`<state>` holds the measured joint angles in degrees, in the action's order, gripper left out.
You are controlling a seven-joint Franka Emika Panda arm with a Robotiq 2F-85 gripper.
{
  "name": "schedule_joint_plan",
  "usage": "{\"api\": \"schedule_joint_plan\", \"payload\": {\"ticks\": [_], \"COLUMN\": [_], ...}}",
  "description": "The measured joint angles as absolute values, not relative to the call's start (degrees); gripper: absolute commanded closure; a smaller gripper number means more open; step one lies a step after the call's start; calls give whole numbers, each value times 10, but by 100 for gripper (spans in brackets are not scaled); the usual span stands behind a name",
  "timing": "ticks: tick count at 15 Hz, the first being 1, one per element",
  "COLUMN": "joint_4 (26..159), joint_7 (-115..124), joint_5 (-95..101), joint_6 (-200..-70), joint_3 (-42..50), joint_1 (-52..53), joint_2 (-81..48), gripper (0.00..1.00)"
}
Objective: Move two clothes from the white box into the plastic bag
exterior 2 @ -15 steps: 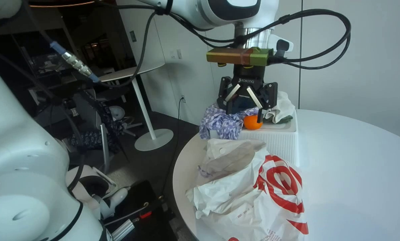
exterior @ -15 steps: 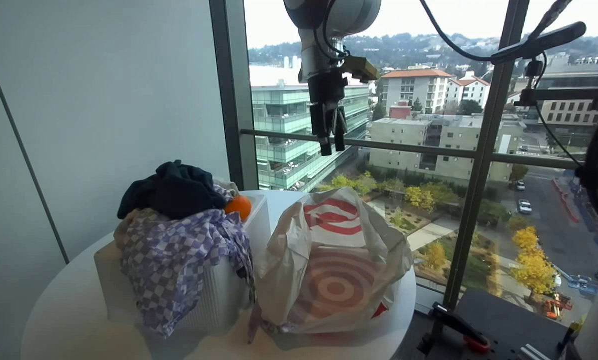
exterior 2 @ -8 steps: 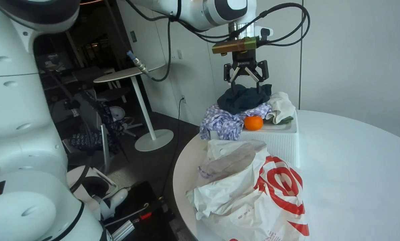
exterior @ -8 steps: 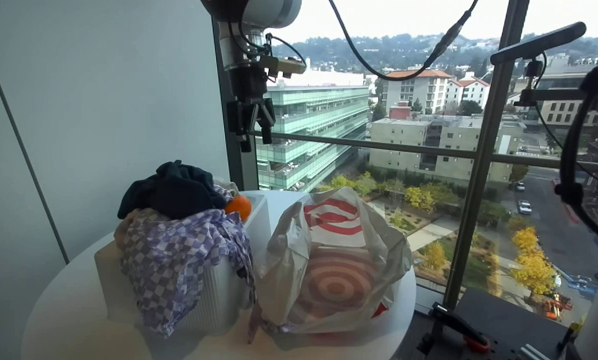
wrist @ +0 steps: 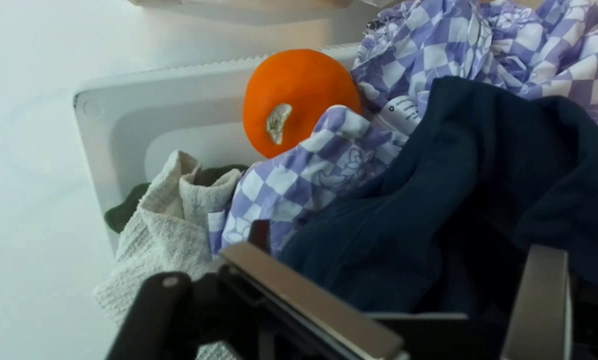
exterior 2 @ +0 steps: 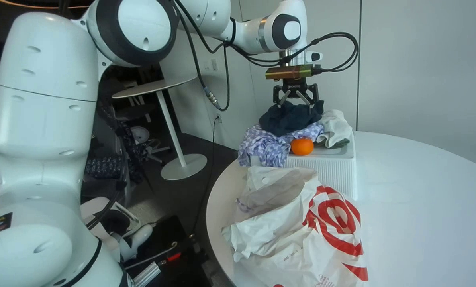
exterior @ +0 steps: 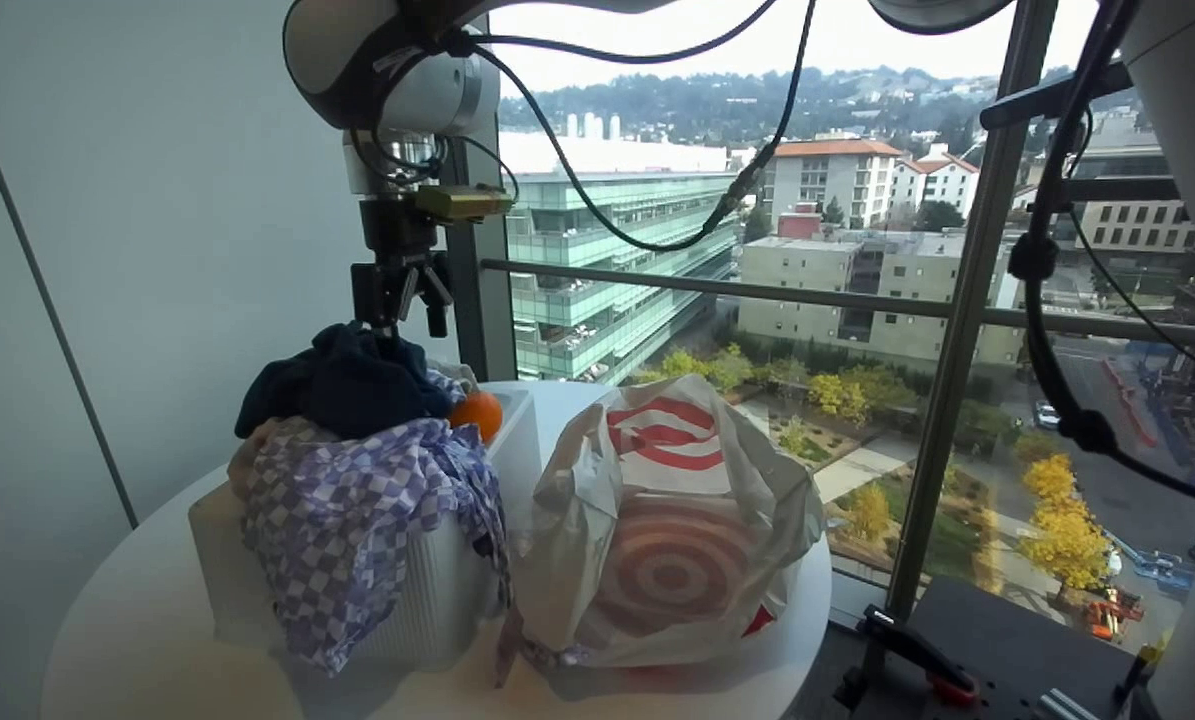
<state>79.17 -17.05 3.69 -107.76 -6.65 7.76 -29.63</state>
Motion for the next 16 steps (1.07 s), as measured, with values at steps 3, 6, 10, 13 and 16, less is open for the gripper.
{"api": "schedule_joint_plan", "payload": {"ticks": [3,6,10,13,16], "joint_4": [749,717,703,702,699], "joint_7": [-170,-172,-183,-195,-226], "joint_5": [54,60,61,61,59], "joint_6": [-1097,-1096,-1085,-1071,-1050], "joint_3": [-67,-68,-72,-74,-80], "joint_1": [96,109,113,113,110], "joint_2": [-353,-390,-401,-400,-394], "gripper": [0,34,64,86,100]}}
